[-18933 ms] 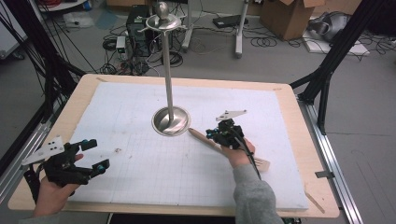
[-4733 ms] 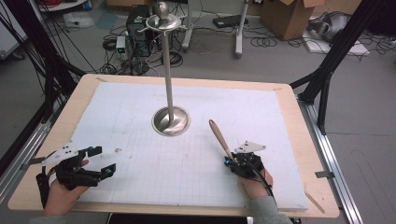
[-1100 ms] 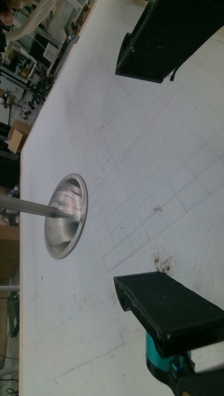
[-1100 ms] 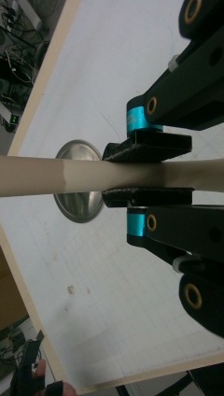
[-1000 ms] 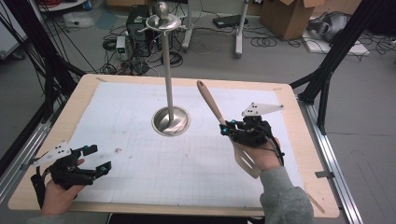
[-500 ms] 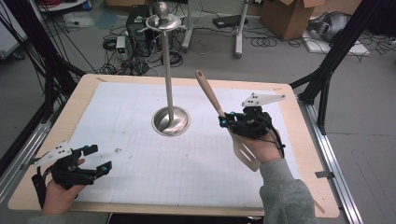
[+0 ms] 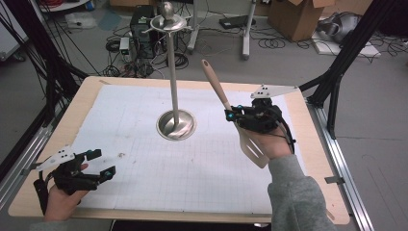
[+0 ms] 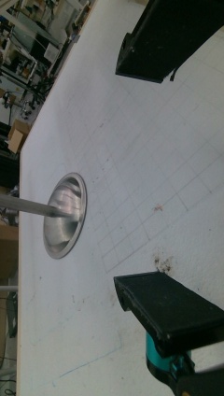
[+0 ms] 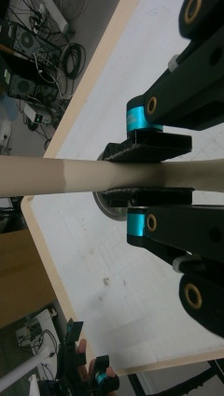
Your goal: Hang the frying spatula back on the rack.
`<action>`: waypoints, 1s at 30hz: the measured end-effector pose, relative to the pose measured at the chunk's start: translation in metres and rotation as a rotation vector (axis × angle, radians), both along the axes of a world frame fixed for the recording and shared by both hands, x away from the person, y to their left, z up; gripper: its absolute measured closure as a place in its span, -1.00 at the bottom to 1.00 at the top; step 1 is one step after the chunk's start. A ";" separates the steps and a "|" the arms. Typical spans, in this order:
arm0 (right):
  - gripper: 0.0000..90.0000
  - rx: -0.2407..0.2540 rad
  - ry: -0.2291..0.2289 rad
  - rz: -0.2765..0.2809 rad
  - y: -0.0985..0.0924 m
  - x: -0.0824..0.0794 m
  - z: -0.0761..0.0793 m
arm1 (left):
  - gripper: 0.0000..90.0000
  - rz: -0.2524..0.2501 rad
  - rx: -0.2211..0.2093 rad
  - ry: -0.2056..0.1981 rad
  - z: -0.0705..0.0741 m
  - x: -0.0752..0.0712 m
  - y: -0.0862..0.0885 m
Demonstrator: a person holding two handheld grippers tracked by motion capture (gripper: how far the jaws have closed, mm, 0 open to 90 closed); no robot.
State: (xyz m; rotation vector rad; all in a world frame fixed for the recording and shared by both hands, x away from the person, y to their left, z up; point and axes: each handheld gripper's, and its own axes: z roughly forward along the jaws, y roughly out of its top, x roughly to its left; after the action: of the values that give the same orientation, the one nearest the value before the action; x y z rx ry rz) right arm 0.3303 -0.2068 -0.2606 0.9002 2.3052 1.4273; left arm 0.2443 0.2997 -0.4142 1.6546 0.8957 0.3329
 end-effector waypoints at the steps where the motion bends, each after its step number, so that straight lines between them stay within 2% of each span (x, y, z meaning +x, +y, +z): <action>1: 0.73 0.005 -0.003 0.000 0.000 0.001 0.001 | -0.95 -0.001 0.000 0.001 0.000 0.000 0.000; 30: 0.73 0.015 -0.010 0.010 0.009 0.015 0.030 | -0.94 -0.013 -0.010 0.006 -0.001 0.001 0.000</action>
State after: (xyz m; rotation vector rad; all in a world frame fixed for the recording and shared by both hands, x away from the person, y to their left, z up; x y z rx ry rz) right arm 0.3455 -0.1975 -0.2303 0.8859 2.2979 1.4513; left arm 0.2456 0.2995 -0.4155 1.6525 0.8892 0.3140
